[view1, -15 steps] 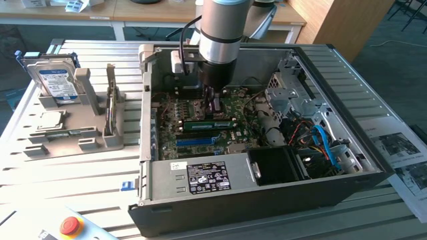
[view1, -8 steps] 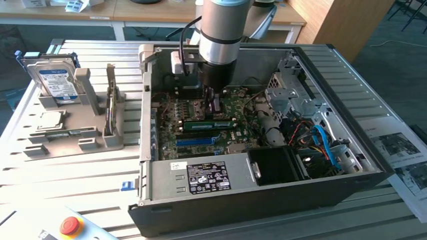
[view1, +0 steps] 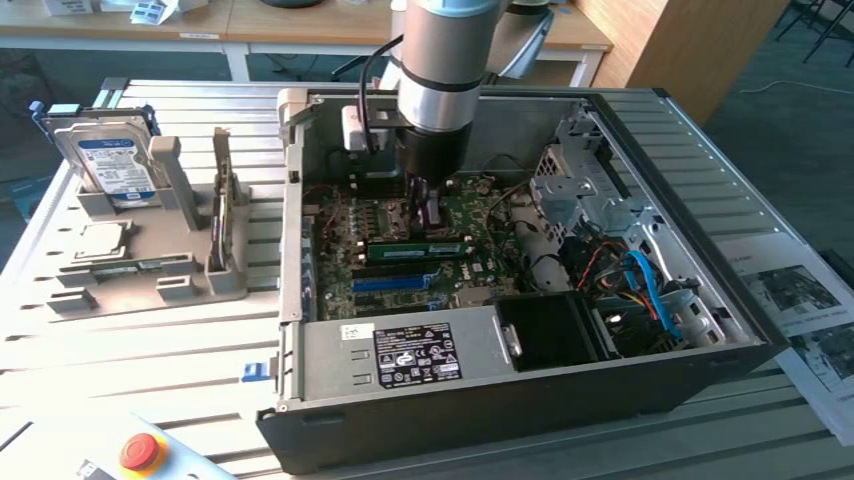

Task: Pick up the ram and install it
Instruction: 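Press down the ram until it locks into place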

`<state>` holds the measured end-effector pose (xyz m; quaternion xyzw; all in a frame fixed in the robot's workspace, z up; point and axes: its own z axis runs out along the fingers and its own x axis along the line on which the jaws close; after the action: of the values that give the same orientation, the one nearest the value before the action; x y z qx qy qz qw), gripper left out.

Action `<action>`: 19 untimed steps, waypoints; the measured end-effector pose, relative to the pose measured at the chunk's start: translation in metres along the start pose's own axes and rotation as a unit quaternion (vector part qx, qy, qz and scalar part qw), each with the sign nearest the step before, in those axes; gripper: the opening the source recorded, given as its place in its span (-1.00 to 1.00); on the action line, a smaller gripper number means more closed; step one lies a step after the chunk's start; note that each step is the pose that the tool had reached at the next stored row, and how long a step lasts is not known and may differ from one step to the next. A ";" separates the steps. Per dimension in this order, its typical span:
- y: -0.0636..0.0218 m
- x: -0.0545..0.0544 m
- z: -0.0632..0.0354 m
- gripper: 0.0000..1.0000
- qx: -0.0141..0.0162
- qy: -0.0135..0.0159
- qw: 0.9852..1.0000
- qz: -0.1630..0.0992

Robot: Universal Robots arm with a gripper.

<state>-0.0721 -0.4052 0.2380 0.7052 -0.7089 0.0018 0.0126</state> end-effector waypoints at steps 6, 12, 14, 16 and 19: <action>0.0000 0.000 0.0029 -0.80 0.000 0.000 1.000 0.000; -0.0001 0.000 0.0054 -0.80 0.000 0.000 1.000 0.000; -0.0001 0.000 0.0062 -0.80 0.000 0.000 1.000 0.000; -0.0001 0.000 0.0070 -0.80 0.000 0.000 1.000 0.000; -0.0001 0.000 0.0081 -0.80 0.000 0.000 1.000 0.000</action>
<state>-0.0721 -0.4052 0.2299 0.7052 -0.7089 0.0018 0.0126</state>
